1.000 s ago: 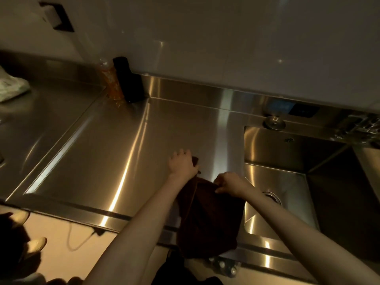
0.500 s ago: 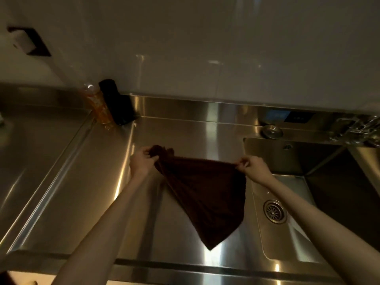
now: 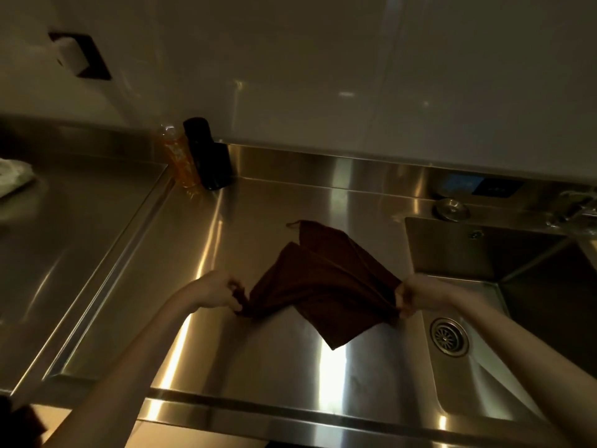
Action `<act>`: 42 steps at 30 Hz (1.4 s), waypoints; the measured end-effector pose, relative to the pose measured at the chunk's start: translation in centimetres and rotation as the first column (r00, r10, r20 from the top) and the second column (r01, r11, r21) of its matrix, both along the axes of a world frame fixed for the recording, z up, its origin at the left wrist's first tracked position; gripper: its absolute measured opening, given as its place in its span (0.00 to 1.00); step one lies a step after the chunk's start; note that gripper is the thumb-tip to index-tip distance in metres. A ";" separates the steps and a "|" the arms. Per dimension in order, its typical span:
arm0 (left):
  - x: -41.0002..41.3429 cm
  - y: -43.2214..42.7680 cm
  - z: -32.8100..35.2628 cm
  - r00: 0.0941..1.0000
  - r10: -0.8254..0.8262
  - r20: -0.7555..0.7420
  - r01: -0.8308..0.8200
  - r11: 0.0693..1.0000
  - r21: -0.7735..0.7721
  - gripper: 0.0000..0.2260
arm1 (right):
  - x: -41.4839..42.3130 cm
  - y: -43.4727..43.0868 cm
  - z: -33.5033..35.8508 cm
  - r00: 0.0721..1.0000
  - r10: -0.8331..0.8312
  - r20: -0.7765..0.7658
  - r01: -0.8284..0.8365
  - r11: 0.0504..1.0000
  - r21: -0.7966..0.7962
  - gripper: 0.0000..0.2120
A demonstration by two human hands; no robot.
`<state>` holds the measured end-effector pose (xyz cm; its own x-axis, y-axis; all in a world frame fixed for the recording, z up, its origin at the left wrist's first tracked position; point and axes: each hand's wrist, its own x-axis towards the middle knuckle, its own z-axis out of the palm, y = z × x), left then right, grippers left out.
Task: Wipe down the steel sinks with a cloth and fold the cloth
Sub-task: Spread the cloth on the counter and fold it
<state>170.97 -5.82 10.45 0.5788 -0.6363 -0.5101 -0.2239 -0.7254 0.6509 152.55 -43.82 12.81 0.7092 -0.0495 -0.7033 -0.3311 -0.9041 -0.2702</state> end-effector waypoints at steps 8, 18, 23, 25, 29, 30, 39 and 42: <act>-4.9 -0.1 2.8 0.855 -0.427 -0.293 0.448 0.894 0.007 0.17 | -1.5 0.8 0.6 0.972 0.120 -0.202 -0.145 0.983 -0.113 0.09; -12.2 -7.8 1.3 0.744 -0.647 -0.167 0.656 0.755 0.000 0.18 | -1.1 8.0 -4.4 0.883 0.341 0.322 -0.282 0.935 -0.217 0.25; -8.4 -6.6 1.3 0.935 -0.355 -0.015 0.353 0.933 -0.063 0.14 | -3.1 6.7 -3.8 0.630 0.367 0.684 -0.274 0.930 -0.247 0.13; -6.9 -7.3 1.2 0.979 -0.146 0.140 0.161 0.981 -0.108 0.11 | -4.4 4.9 -2.9 0.593 0.373 0.713 -0.329 0.921 -0.209 0.12; -6.0 -9.9 -2.0 0.964 0.100 0.247 -0.084 0.994 -0.075 0.10 | -7.7 2.2 -1.9 0.873 0.402 0.278 -0.415 0.910 -0.010 0.07; -6.2 -10.6 -3.0 0.960 0.137 0.243 -0.128 0.990 -0.050 0.10 | -8.3 1.9 -1.8 0.904 0.409 0.123 -0.413 0.910 0.016 0.07; -9.9 -14.7 -3.1 0.934 0.159 0.320 -0.164 0.986 -0.012 0.12 | -2.8 3.9 -1.6 0.874 0.030 0.485 -0.022 1.000 -0.021 0.10; -8.4 -13.1 -3.3 0.947 0.123 0.296 -0.133 0.991 0.014 0.09 | 0.3 5.3 -2.5 0.868 0.055 0.494 -0.023 0.997 -0.072 0.14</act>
<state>162.54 -18.94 7.16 0.7818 -0.5324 -0.3246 -0.3056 -0.7808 0.5449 152.81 -38.49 10.33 0.9658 -0.0461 -0.2552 -0.1324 -0.9337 -0.3326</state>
